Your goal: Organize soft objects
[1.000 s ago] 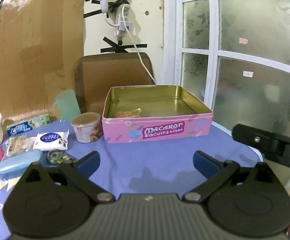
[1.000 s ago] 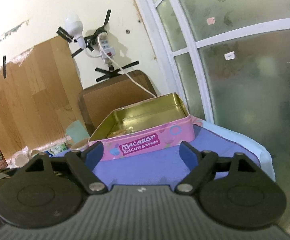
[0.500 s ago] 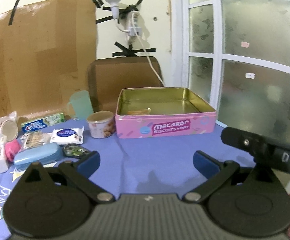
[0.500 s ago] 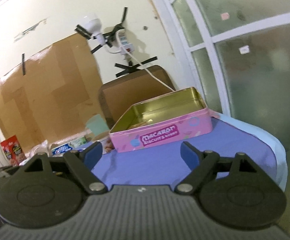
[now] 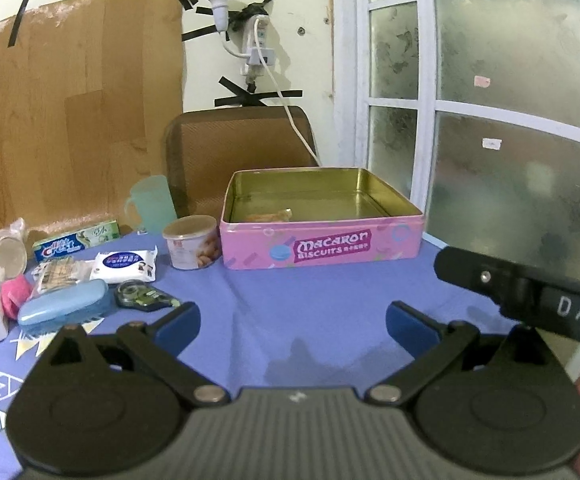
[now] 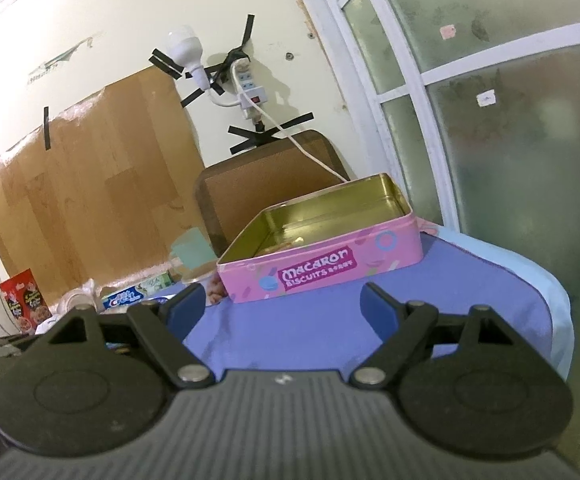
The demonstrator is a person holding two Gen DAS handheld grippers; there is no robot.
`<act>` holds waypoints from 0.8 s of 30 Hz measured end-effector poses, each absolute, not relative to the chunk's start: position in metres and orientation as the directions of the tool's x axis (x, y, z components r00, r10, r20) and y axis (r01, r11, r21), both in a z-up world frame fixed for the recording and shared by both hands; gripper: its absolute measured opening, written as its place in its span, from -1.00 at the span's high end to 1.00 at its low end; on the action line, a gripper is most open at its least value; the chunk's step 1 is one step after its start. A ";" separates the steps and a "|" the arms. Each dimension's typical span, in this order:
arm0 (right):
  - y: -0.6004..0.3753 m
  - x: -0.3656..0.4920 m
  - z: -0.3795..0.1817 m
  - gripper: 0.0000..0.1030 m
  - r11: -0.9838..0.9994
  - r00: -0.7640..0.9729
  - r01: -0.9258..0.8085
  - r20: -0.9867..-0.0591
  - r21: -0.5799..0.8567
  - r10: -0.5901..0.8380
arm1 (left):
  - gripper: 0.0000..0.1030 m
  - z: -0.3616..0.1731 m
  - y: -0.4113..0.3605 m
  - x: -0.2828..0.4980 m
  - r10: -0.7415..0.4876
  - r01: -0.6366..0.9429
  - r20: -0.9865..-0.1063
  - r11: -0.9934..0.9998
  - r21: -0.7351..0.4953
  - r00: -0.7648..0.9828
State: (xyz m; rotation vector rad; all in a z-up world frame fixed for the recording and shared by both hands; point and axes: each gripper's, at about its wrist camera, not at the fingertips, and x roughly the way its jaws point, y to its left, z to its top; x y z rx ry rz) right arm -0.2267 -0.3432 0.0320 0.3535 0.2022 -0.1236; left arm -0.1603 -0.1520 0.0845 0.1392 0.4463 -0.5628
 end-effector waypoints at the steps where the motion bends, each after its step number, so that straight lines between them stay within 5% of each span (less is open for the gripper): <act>1: -0.344 -0.227 0.032 -0.65 0.929 0.973 0.156 -0.217 0.335 -0.085 | -0.99 0.085 -0.152 -0.160 -0.485 0.542 -0.440 0.840 0.005 0.756; 8: -0.347 -0.223 0.030 -0.58 0.925 0.971 0.166 -0.218 0.342 -0.093 | -0.99 0.081 -0.152 -0.154 -0.484 0.547 -0.464 0.837 0.002 0.742; 15: -0.342 -0.194 0.017 -0.29 0.929 0.959 0.134 -0.281 0.346 -0.033 | -0.99 0.065 -0.138 -0.131 -0.459 0.525 -0.506 0.851 -0.016 0.730; 24: -0.304 -0.139 0.001 -0.18 0.974 0.914 -0.024 -0.390 0.224 0.112 | -0.99 0.038 -0.059 -0.070 -0.340 0.352 -0.537 0.932 -0.084 0.772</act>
